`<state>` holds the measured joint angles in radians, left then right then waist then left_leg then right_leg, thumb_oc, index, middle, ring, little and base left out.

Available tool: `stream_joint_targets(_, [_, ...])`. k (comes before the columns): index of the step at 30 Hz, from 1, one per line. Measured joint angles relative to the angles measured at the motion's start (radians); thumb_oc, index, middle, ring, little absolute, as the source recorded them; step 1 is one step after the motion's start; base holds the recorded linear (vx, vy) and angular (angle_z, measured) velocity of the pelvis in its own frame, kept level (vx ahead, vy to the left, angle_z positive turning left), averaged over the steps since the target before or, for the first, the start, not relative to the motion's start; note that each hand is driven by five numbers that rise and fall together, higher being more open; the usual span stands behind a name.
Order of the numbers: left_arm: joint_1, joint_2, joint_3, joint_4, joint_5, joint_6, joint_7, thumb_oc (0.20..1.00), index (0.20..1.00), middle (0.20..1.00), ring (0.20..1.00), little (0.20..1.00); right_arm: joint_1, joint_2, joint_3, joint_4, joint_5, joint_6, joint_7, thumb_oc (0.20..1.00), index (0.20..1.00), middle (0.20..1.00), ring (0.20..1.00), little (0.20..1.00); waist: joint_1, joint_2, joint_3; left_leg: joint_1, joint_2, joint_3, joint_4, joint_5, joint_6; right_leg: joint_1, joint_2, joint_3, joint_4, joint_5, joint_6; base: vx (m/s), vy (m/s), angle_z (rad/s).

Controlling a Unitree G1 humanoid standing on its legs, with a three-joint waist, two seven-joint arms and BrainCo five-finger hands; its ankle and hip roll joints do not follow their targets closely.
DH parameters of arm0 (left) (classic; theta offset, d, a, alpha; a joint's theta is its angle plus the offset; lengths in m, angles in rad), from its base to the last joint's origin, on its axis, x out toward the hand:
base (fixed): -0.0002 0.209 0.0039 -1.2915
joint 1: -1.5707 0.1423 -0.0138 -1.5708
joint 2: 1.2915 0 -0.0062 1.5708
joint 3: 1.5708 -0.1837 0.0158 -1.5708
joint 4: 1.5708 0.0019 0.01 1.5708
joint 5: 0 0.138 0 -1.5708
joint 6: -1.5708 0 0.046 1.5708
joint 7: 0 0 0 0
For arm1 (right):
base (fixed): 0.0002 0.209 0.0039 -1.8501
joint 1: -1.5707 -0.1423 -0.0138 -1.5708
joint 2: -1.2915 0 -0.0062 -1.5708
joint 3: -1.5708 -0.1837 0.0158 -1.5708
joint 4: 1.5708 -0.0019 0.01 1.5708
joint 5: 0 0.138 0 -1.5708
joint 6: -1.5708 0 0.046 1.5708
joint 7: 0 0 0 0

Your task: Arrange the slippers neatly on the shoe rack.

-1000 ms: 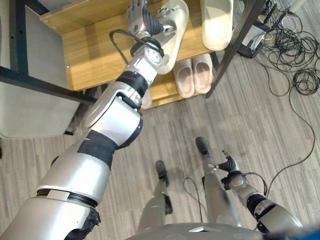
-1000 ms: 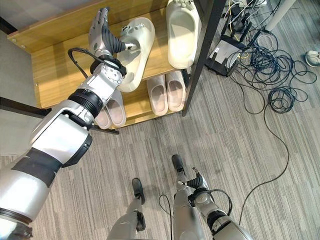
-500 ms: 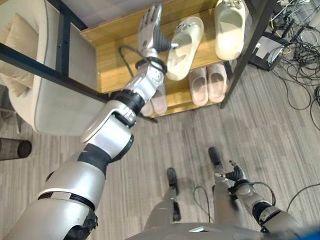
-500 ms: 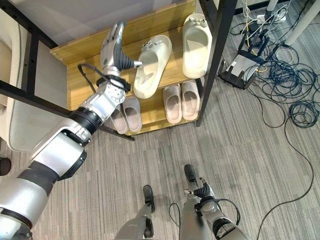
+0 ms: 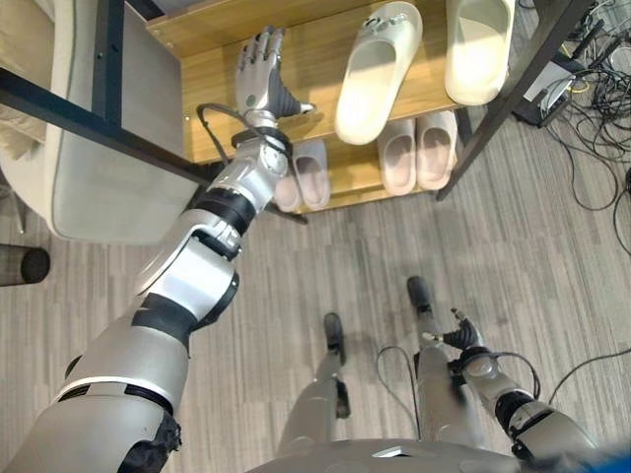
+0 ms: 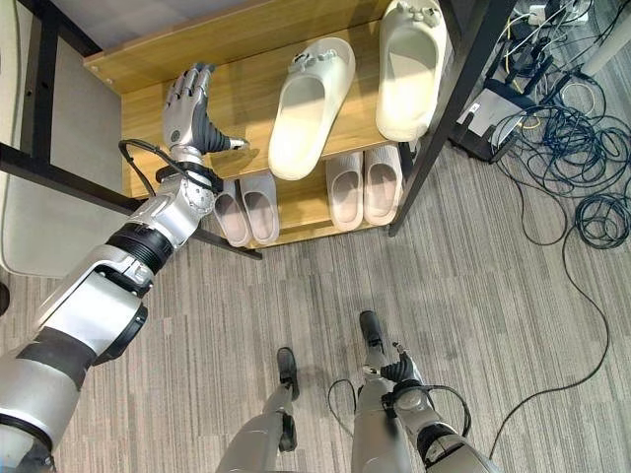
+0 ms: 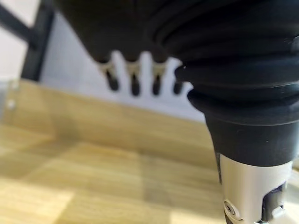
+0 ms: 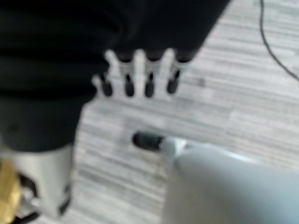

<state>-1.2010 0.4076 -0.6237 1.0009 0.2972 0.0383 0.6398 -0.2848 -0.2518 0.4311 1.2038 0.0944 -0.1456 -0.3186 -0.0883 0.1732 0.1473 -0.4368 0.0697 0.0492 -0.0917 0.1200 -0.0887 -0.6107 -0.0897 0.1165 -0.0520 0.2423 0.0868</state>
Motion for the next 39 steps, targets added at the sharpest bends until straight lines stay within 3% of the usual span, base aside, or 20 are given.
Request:
stream_joint_targets(4, [0.026, -0.007, 0.0, -0.02, 0.008, 0.0, -0.002, 1.0, 1.0, 1.0, 1.0, 1.0, -0.005, 0.008, 0.0, 0.0, 0.0, 0.0, 0.0, 1.0, 1.0, 1.0, 1.0, 1.0, 0.0, 0.001, 0.0, 0.001, 0.0, 0.0, 0.0, 0.0, 0.0, 0.0, 0.0, 0.0, 0.0, -0.005, 0.007, 0.0, 0.0, 0.0])
stream_joint_targets(18, [0.039, -0.163, -0.004, 0.045, 0.008, 0.024, -0.025, 1.0, 1.0, 1.0, 1.0, 1.0, -0.041, 0.003, 0.0, 0.01, 0.0, 0.011, -0.009, 1.0, 1.0, 1.0, 1.0, 1.0, -0.004, 0.024, 0.013, 0.007, 0.0, 0.012, 0.0, 0.0, 0.0, 0.002, 0.001, 0.008, -0.001, -0.006, 0.007, 0.0, 0.001, -0.01])
stream_joint_targets(39, [-0.051, -0.201, -0.005, 0.131, -0.052, 0.024, -0.052, 1.0, 1.0, 1.0, 1.0, 1.0, -0.046, -0.005, 0.004, 0.039, 0.001, 0.021, -0.009, 1.0, 1.0, 1.0, 1.0, 1.0, -0.021, 0.031, 0.008, 0.015, 0.0, 0.026, 0.0, -0.002, 0.001, 0.001, 0.004, 0.021, 0.001, -0.007, 0.005, 0.01, -0.005, -0.01])
